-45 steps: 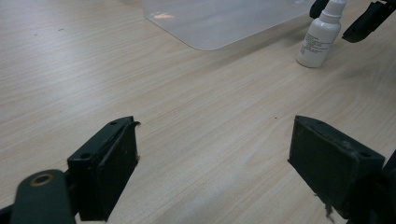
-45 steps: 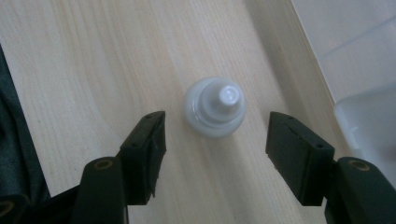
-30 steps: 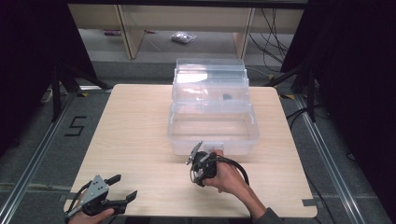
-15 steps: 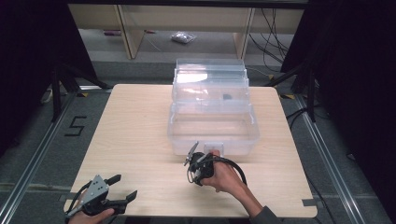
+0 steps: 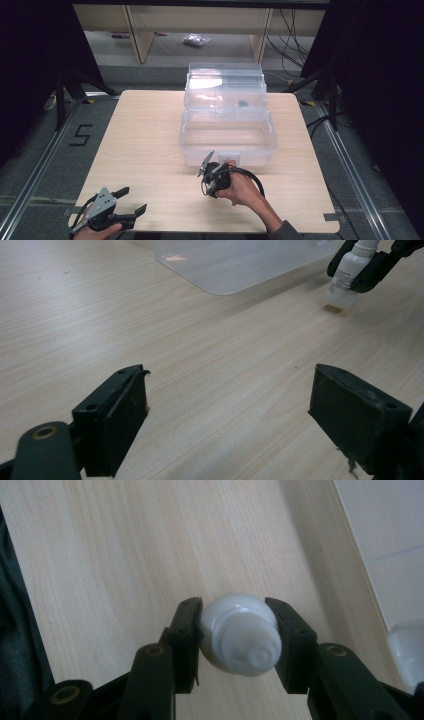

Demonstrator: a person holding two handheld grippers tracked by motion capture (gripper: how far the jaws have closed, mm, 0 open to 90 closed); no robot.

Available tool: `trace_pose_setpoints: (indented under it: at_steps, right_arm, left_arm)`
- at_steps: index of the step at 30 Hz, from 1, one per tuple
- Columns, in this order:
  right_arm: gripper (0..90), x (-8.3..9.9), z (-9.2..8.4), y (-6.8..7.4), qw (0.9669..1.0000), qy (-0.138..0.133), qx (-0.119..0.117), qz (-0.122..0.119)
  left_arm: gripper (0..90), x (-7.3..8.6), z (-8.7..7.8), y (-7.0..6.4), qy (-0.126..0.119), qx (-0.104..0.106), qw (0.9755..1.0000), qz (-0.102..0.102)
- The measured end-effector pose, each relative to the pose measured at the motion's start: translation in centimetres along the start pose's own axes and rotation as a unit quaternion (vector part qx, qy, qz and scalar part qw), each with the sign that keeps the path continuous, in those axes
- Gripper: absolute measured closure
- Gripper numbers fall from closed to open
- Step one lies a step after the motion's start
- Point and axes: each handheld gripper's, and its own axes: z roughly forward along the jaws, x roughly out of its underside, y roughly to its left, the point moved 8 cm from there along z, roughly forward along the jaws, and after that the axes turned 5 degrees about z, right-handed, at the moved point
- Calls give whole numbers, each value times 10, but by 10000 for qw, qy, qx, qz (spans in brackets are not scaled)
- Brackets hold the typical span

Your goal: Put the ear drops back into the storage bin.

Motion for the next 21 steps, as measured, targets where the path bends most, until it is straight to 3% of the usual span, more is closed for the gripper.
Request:
trace_pose_setpoints:
  at_steps: [5,15,16,20,21]
  right_arm:
    - [604,2,-7,0,9998,-78,-116,-113]
    - [604,10,-31,-7,9999,-121,-15,-61]
    - [604,13,-35,-8,9999,-95,-20,28]
    - [604,16,-42,-12,9999,-126,-52,-98]
    - [604,18,-47,-10,9998,-92,-131,97]
  left_arm:
    - [147,-1,1,0,-70,-9,10000,-23]
    - [148,0,0,1,-11,-23,10000,-14]
    - [148,0,0,0,-20,8,10000,-10]
    - [147,0,0,1,-16,-24,10000,-21]
    - [148,0,0,0,-19,-8,10000,-23]
